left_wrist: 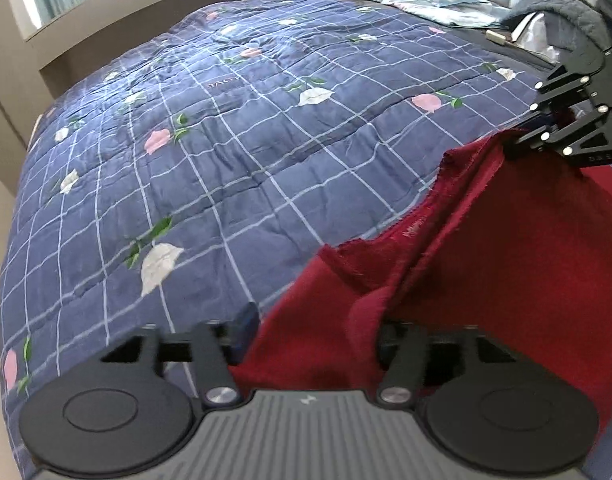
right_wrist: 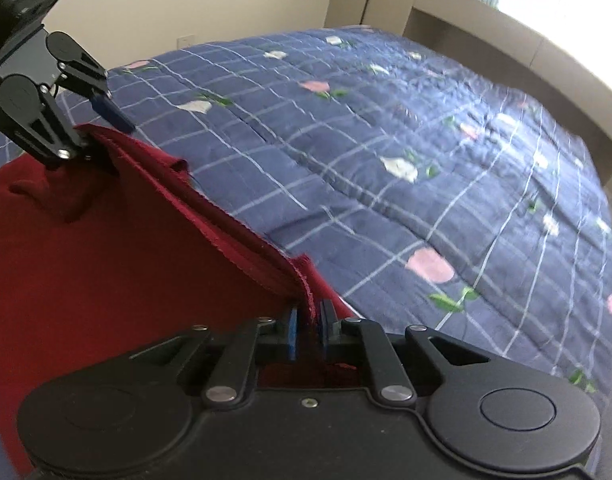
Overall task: Fold small clothes
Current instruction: 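Lay the hem over the collar and open both tools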
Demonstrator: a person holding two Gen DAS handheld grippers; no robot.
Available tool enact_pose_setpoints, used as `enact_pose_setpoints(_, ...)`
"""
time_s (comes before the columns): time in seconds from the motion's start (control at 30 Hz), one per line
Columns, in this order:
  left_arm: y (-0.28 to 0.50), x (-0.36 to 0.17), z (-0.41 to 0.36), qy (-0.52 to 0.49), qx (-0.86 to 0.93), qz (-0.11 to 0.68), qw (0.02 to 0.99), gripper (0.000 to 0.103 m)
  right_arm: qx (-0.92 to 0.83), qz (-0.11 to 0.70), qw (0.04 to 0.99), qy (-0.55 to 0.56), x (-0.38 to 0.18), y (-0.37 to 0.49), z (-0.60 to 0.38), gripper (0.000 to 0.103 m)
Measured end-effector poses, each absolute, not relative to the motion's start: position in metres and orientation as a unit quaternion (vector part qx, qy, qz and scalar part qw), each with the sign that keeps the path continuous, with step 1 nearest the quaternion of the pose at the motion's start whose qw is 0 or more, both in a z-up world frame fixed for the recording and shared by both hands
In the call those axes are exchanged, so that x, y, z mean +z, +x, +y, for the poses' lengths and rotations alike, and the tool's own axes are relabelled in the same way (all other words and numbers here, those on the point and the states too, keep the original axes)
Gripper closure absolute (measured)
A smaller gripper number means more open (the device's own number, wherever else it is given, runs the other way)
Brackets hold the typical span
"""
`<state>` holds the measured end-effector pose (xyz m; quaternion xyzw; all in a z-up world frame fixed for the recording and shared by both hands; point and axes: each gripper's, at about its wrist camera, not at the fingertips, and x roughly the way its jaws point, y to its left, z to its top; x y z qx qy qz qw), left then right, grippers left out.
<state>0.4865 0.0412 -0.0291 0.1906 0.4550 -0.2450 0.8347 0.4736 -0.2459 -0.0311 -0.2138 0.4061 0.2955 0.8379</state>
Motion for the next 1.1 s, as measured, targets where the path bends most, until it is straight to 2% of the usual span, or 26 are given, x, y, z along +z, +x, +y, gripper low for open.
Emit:
enact_pose_setpoints(0.03, 0.489, -0.029, 0.045, 0.196, -0.253, 0.455, 0.831, 0.024, 0.296, 0.410, 0.837, -0.207, -0.035, 0.477, -0.248, 0.089)
enact_pose_setpoints(0.23, 0.508, -0.019, 0.049, 0.259, -0.296, 0.459, 0.796, 0.016, 0.308, 0.424, 0.830, -0.189, -0.050, 0.490, -0.252, 0.085)
enact_pose_setpoints(0.63, 0.522, 0.001, 0.057, 0.307, -0.318, 0.495, 0.748, 0.011, 0.322, 0.434, 0.819, -0.192, -0.056, 0.499, -0.252, 0.085)
enact_pose_setpoints(0.77, 0.525, 0.007, 0.076, 0.277, -0.297, 0.500, 0.765, 0.009, 0.322, 0.434, 0.820, -0.186, -0.057, 0.500, -0.252, 0.083)
enact_pose_setpoints(0.9, 0.526, 0.005, 0.086, 0.263, -0.288, 0.503, 0.771, 0.006, 0.317, 0.432, 0.824, -0.181, -0.054, 0.500, -0.253, 0.077)
enact_pose_setpoints(1.1, 0.527, 0.007, 0.103, 0.248, -0.278, 0.514, 0.773, 0.006, 0.316, 0.438, 0.821, -0.187, -0.055, 0.504, -0.250, 0.076)
